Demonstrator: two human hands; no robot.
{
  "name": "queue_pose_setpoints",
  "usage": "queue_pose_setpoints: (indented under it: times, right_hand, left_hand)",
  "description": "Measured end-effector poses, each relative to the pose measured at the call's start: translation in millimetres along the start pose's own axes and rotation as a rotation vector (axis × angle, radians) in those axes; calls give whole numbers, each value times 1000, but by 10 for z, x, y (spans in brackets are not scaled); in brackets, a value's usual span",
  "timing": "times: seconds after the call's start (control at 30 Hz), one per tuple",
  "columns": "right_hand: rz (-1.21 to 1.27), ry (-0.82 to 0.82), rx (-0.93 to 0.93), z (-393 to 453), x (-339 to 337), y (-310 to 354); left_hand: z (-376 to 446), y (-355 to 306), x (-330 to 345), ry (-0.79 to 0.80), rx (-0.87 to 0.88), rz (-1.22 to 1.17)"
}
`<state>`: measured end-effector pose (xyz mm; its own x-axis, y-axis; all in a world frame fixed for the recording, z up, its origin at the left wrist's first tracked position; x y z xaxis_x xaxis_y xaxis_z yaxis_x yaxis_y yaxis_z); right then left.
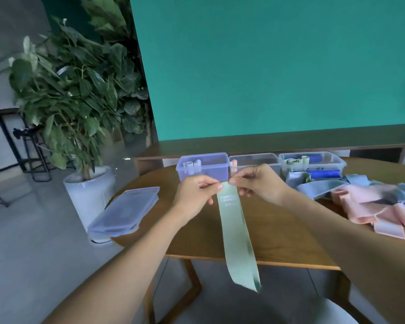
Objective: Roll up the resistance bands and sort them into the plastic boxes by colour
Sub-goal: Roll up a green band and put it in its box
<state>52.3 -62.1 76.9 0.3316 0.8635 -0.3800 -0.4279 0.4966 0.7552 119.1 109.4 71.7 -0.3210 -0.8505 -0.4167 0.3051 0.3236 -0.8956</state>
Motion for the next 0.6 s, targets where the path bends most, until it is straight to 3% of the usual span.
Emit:
queue_pose_setpoints:
  times: [0.2, 0.4, 0.6]
  right_hand:
    - [35, -18, 22, 171, -99, -347]
    - [75, -41, 68, 317, -202, -599]
    - [46, -18, 53, 452, -173, -745]
  left_hand:
    - [334, 200, 199, 45, -80, -31]
    - [637, 341, 450, 190, -240, -54]
    - [898, 246, 505, 133, -136, -55]
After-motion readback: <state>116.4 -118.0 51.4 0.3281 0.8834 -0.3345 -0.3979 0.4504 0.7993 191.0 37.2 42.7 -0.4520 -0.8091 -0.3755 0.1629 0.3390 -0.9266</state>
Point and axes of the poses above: each hand's wrist, its own z-axis towards the middle knuckle, its own x-axis out of the palm, y = z × x, the point moved 8 cm from there along z, towards the middle knuckle, and after that the axes turned 13 degrees about -x, right-handed, at the moved point
